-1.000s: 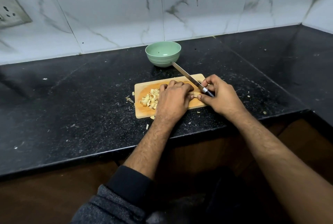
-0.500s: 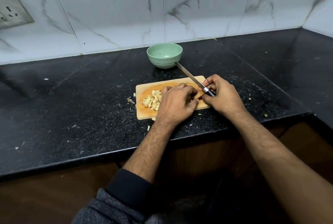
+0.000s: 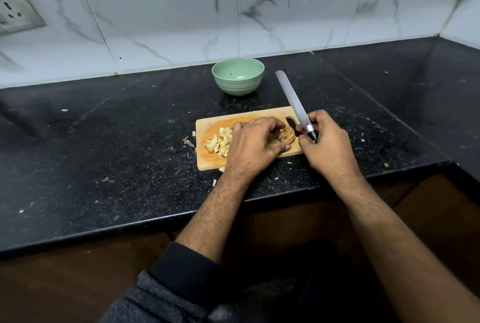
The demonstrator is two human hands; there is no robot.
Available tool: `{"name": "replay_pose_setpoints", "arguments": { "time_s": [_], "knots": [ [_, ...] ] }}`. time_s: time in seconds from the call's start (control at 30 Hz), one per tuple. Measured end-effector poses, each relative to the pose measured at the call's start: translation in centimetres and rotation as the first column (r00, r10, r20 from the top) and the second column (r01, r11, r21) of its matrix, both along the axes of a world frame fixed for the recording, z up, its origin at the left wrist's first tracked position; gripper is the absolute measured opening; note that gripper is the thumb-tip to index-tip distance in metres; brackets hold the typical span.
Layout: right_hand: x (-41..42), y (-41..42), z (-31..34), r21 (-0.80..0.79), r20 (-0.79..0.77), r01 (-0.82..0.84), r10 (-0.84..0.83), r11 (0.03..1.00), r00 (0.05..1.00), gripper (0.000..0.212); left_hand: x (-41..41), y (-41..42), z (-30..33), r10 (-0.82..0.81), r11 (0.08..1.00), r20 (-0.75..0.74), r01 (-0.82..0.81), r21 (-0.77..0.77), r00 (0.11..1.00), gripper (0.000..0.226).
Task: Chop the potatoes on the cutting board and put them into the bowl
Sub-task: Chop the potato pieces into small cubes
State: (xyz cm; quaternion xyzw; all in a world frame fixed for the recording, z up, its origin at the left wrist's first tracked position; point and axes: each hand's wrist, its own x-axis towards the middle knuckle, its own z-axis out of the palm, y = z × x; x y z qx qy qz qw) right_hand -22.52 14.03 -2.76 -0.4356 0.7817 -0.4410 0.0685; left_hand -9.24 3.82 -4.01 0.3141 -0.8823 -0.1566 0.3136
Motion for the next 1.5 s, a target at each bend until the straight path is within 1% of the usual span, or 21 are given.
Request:
{"name": "replay_pose_setpoints", "arguments": {
  "time_s": [0.13,0.2,0.37,0.47,0.63,0.8,1.0,1.13,1.23,1.27,1.33,1.4,1.5],
  "knots": [
    [0.3,0.2,-0.3,-0.004,0.004,0.007,-0.007,1.000,1.000,0.033,0.1,0.0,-0.2,-0.050,0.996,-0.052,0.054,0.075,0.997,0.048],
    [0.5,-0.1,-0.2,-0.002,0.003,0.000,0.000,1.000,1.000,0.032,0.2,0.1,-0.2,-0.046,0.995,-0.065,0.051,0.080,0.997,0.047],
    [0.7,-0.9,0.2,0.033,0.007,-0.035,0.035,0.999,0.999,0.025,0.3,-0.1,-0.4,0.024,1.000,-0.013,-0.023,0.007,1.000,0.048],
    [0.9,-1.4,0.3,0.043,0.019,-0.048,0.047,0.998,0.999,0.021,0.5,-0.1,-0.6,0.077,0.997,-0.025,-0.077,-0.004,0.997,0.052],
    [1.3,-2.2,0.3,0.019,0.047,-0.051,0.050,0.999,0.998,0.021,0.9,0.6,-0.6,0.209,0.976,-0.006,-0.209,-0.066,0.978,0.045],
    [1.9,-2.6,0.1,0.024,0.051,-0.084,0.083,0.996,0.995,0.020,0.9,0.6,-0.6,0.285,0.955,0.079,-0.277,-0.104,0.955,0.055],
    [1.3,-1.7,0.2,0.020,0.150,-0.080,0.076,0.997,0.986,0.027,0.7,0.4,-0.5,0.231,0.972,0.106,-0.224,-0.078,0.967,0.053],
    [1.2,-1.4,0.4,0.027,0.158,-0.132,0.126,0.991,0.979,0.029,0.7,0.5,-0.4,0.214,0.976,0.093,-0.209,-0.063,0.972,0.053],
    [1.1,-0.4,0.9,-0.005,0.153,-0.109,0.108,0.994,0.982,0.026,0.8,0.6,-0.3,0.222,0.974,0.106,-0.215,-0.073,0.969,0.057],
    [1.1,0.2,1.1,-0.014,0.122,-0.092,0.093,0.996,0.988,0.024,0.8,0.6,-0.3,0.224,0.973,0.107,-0.217,-0.077,0.969,0.058],
    [1.3,1.4,1.3,0.023,0.049,-0.072,0.071,0.997,0.996,0.020,0.8,0.5,-0.4,0.228,0.973,0.100,-0.221,-0.073,0.969,0.061],
    [1.8,2.5,1.5,0.139,0.046,-0.091,0.085,0.986,0.995,0.018,0.7,0.3,-0.4,0.229,0.972,0.100,-0.223,-0.067,0.968,0.062],
    [2.2,3.2,1.1,0.322,0.036,-0.133,0.128,0.938,0.991,0.026,0.6,0.4,-0.2,0.207,0.978,0.128,-0.200,-0.063,0.970,0.063]
  ]
}}
